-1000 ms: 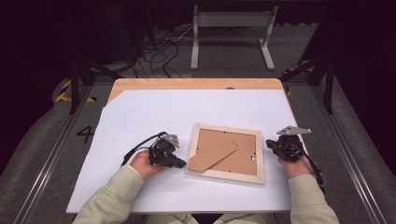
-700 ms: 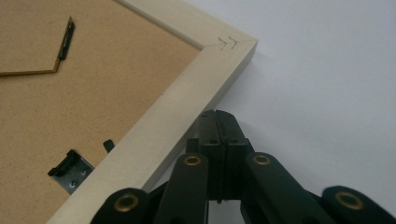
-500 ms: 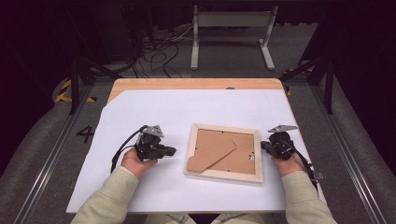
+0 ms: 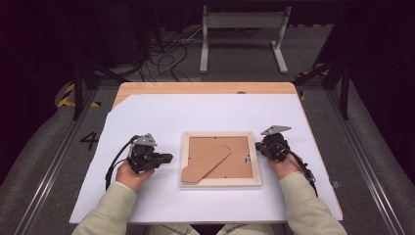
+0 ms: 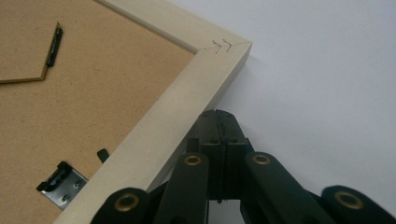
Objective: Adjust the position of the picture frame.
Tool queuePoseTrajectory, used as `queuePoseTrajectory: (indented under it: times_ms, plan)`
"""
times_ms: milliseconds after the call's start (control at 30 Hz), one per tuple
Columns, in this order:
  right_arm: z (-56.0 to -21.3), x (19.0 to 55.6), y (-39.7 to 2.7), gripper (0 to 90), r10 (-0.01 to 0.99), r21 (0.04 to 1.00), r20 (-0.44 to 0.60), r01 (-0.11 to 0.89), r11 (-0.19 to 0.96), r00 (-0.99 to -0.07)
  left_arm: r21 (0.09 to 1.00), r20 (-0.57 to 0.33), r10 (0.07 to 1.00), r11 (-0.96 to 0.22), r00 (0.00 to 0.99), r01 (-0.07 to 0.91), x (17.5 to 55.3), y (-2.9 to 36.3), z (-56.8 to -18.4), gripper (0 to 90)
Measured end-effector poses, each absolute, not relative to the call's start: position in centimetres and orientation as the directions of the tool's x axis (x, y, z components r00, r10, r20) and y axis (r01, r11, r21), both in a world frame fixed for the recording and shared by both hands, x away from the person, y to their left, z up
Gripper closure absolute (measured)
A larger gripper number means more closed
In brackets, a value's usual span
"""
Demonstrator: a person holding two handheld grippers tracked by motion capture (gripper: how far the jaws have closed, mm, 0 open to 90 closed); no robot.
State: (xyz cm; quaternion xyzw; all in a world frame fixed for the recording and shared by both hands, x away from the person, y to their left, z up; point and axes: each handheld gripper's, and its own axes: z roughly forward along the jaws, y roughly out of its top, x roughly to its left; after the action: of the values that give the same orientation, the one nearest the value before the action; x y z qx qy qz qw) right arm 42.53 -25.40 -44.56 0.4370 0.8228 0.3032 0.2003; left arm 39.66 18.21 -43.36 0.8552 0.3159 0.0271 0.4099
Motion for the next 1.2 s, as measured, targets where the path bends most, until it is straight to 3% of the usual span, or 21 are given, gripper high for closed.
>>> queuePoseTrajectory:
  times_ms: [433,567,867,1200]
  plan:
    - [-43.6,42.3,-26.5,85.5,0.846,0.708,0.000,0.598,0.377,-0.533,0.744,-0.209,0.583,-0.427,0.785,0.515,39.5,18.6,-42.8,80.9]
    - [-42.7,41.7,-27.1,76.0,0.845,0.727,0.048,0.599,0.336,-0.533,0.751,-0.219,0.583,-0.411,0.782,0.517,39.5,18.5,-42.6,78.3]
    - [-39.9,39.8,-27.3,59.4,0.748,0.793,0.150,0.530,0.300,-0.647,0.767,-0.210,0.569,-0.409,0.795,0.495,39.0,18.1,-42.1,76.7]
    - [-38.6,37.6,-27.3,57.5,0.703,0.824,0.122,0.466,0.321,-0.700,0.778,-0.197,0.553,-0.415,0.810,0.472,38.7,17.5,-41.6,74.7]
